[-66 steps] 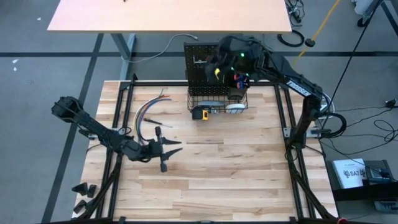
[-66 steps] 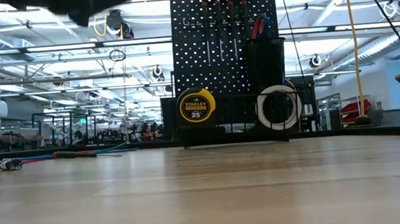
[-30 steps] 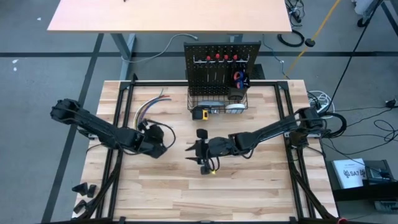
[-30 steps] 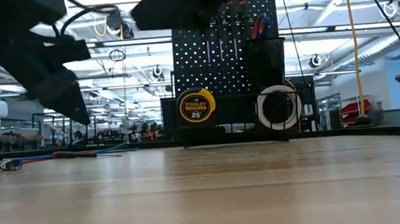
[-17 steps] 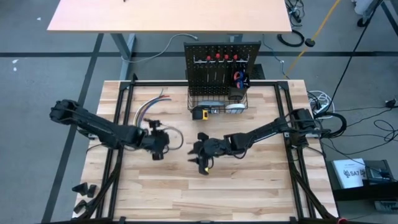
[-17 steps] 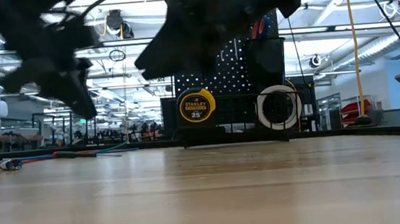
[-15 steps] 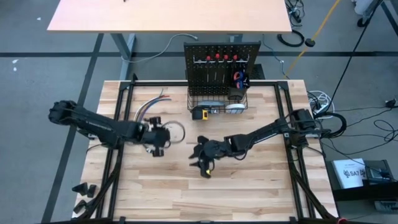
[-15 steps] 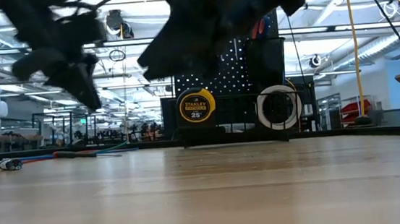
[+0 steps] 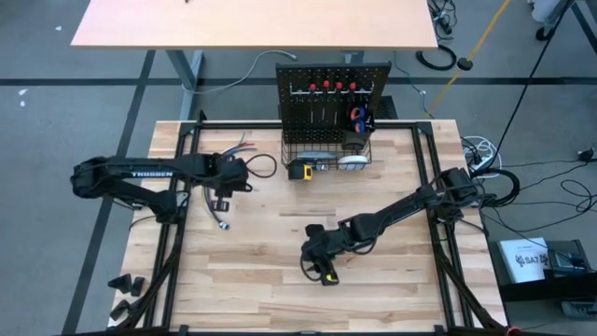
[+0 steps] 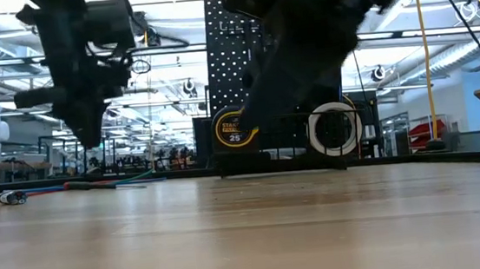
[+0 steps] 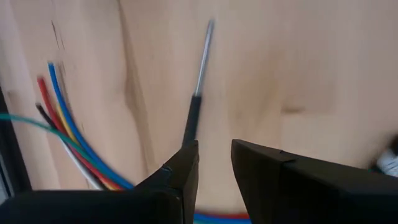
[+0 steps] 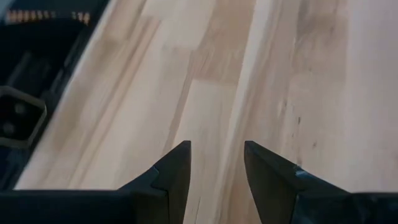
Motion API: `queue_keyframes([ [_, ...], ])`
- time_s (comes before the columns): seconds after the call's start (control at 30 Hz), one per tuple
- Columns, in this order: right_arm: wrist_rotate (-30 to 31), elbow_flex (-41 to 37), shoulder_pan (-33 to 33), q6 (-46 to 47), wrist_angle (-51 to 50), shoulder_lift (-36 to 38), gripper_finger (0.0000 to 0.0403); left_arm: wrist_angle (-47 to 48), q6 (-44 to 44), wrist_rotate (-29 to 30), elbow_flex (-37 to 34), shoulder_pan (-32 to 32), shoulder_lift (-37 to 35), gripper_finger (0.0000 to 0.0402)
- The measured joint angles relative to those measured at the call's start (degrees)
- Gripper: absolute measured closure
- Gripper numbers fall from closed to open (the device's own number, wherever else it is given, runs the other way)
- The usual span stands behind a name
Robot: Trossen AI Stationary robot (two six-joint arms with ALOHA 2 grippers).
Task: Hang tools onto peg board
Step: Hang the nut driver on the pegboard
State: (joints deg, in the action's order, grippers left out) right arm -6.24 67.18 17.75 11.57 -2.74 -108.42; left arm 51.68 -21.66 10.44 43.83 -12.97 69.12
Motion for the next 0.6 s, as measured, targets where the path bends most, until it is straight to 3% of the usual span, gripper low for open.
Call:
queue_keyframes([
  [0.23,0.1,0.0,1.2,-6.2,-4.0,0.0,0.0261,-0.5,-9.0,0.3,-3.7,-4.0,0.1,0.03],
  [0.6,-0.1,0.0,-0.2,-14.3,-9.2,0.0,0.0261,-9.0,-9.3,-2.4,-10.2,-12.0,0.7,0.03],
])
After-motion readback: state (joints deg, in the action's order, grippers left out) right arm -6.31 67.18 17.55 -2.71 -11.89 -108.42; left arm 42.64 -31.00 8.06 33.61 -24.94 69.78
